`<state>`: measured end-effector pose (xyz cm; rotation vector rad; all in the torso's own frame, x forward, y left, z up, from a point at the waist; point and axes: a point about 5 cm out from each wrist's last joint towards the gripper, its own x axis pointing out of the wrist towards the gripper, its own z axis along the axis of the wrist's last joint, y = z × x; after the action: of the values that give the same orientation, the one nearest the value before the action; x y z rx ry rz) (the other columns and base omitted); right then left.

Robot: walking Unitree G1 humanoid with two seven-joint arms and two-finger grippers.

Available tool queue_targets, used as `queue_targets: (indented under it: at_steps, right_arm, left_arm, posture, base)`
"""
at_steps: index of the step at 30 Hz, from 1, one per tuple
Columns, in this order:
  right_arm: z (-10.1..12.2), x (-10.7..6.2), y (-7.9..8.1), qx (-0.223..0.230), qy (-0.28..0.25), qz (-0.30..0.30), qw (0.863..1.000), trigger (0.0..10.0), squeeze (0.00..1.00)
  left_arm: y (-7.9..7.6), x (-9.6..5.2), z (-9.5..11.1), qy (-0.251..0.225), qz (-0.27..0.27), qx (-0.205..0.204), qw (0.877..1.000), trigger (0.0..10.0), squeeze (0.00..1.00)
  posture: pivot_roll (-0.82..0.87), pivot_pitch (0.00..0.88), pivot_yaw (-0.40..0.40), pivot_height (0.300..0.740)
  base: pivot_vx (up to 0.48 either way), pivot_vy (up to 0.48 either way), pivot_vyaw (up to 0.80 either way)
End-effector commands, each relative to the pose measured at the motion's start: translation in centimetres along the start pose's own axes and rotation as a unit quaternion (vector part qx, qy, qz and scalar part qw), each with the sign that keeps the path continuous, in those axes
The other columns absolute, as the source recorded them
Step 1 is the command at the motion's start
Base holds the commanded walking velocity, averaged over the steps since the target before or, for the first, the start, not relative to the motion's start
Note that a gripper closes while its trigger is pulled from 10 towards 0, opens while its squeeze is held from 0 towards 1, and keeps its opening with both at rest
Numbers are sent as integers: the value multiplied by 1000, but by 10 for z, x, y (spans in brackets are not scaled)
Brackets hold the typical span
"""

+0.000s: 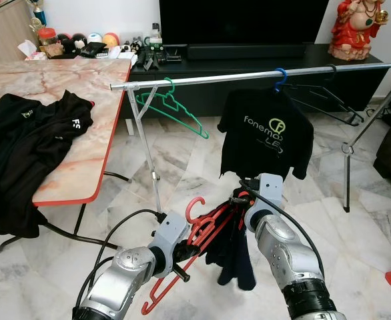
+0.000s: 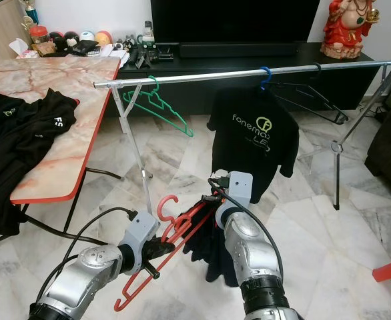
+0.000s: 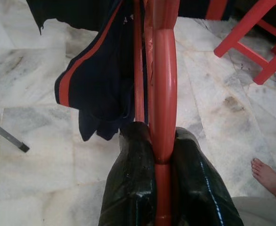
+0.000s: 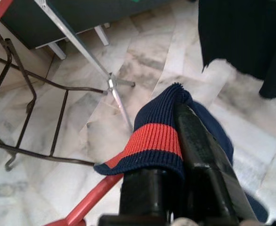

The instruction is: Hang hanger

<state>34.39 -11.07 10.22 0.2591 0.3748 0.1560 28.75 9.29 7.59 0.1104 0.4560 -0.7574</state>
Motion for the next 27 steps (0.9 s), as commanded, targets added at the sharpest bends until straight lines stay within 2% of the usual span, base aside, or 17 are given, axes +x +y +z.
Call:
queue_targets:
  at_steps: [1,5,8,10,12,19,25,27]
  right_arm:
    - [12,-3,10,19,-24,27,999,10000,0]
    - [19,-5,19,-13,-44,60,997,10000,0]
    - [20,-1,3,-65,-45,5,997,10000,0]
    - [20,1,-12,-76,-39,-37,996,10000,0]
    - [20,1,-18,-72,-34,-46,996,10000,0]
    - [18,-2,-7,-44,-32,-22,998,10000,0]
    - [7,-2,2,-26,-15,1,1000,10000,0]
    - [6,-4,12,-21,-9,41,999,10000,0]
  left_arm:
    - [-4,2,3,-8,-10,6,1000,10000,0]
    - [-12,4,0,1,-39,4,999,10000,0]
    - [-18,2,-4,13,-59,12,998,10000,0]
    - [-14,-1,-5,15,-50,11,999,10000,0]
    - [-12,-2,-5,13,-41,10,999,10000,0]
    - [3,1,2,-2,24,4,1000,10000,0]
    - [3,2,5,-8,22,4,1000,10000,0]
    - [2,2,5,-9,20,4,1000,10000,0]
  posture:
    - [66,72,-20,740]
    - [62,71,-20,740]
    - [66,70,-21,740]
    - [69,69,-22,740]
    - [72,69,-24,740]
    - [67,71,-23,740]
    - [67,72,-22,740]
    - [66,72,-22,740]
  base:
    - [0,0,0]
    - [0,0,0]
    - [0,0,0]
    - [0,0,0]
    - [0,0,0]
    - [0,0,0]
    - [0,0,0]
    - [0,0,0]
